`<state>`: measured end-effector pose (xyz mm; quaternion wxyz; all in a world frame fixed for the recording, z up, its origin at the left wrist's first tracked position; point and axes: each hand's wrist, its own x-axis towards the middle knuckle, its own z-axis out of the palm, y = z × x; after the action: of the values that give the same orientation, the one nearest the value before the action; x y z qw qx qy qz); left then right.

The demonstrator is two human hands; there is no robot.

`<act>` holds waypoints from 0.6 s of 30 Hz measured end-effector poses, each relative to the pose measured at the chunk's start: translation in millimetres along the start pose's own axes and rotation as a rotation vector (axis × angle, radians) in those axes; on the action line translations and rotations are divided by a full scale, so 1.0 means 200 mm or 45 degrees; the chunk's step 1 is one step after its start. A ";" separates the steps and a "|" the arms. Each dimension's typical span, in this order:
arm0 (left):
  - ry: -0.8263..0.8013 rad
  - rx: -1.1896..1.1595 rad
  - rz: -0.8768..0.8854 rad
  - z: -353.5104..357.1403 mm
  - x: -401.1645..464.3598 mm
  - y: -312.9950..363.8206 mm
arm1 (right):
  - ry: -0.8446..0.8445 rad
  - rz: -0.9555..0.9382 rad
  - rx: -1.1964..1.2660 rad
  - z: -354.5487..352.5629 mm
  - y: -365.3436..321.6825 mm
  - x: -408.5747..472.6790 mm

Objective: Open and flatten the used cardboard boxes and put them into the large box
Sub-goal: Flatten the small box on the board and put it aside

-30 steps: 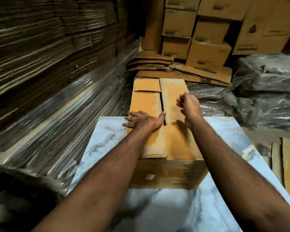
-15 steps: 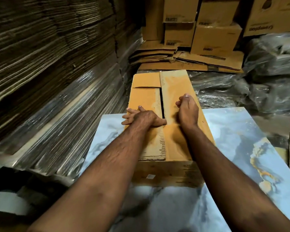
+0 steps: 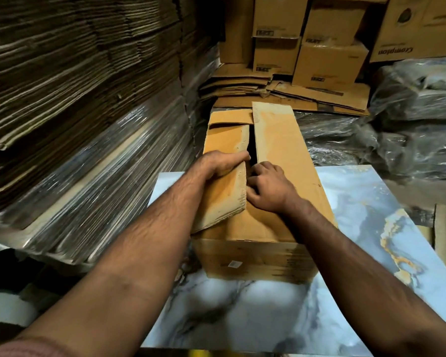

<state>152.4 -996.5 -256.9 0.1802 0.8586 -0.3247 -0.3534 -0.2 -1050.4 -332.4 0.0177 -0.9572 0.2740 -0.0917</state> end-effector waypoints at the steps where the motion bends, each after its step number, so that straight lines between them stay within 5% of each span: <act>1: 0.008 -0.020 0.008 -0.01 -0.01 0.00 | 0.016 0.002 0.018 -0.01 0.00 -0.01; 9: -0.022 -0.052 0.050 -0.03 -0.03 -0.02 | 0.330 -0.086 0.022 -0.21 -0.05 -0.11; 18: -0.108 -0.105 0.089 -0.02 -0.03 0.00 | 0.444 -0.118 -0.028 -0.40 -0.17 -0.28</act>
<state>153.3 -992.4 -251.3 0.2138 0.8227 -0.3470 -0.3962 -43.5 -990.4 -260.7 -0.0447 -0.9385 0.2295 -0.2541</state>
